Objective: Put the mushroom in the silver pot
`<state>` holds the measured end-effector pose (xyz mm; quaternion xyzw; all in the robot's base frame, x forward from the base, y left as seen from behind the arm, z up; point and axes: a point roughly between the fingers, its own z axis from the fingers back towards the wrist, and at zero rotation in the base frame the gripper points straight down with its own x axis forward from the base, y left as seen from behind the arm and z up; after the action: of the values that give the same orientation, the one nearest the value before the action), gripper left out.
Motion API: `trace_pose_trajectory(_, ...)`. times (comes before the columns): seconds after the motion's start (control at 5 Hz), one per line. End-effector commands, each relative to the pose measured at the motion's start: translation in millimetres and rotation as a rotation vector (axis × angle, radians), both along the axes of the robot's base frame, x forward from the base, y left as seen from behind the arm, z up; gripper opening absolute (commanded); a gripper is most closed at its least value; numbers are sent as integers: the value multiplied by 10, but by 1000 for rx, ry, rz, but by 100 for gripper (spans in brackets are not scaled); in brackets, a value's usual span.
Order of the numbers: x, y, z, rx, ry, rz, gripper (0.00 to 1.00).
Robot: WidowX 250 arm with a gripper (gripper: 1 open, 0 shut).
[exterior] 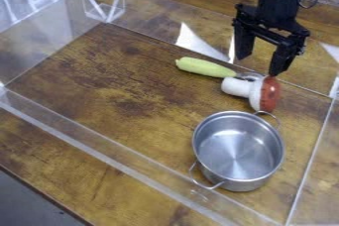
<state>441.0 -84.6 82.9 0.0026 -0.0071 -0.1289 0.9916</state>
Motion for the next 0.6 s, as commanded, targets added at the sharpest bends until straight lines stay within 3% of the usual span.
trace_pose_trajectory(0.0,107,133,211,-22,-71,54,100)
trace_pose_trajectory(0.4,11,239,326,-39,-61,185,100)
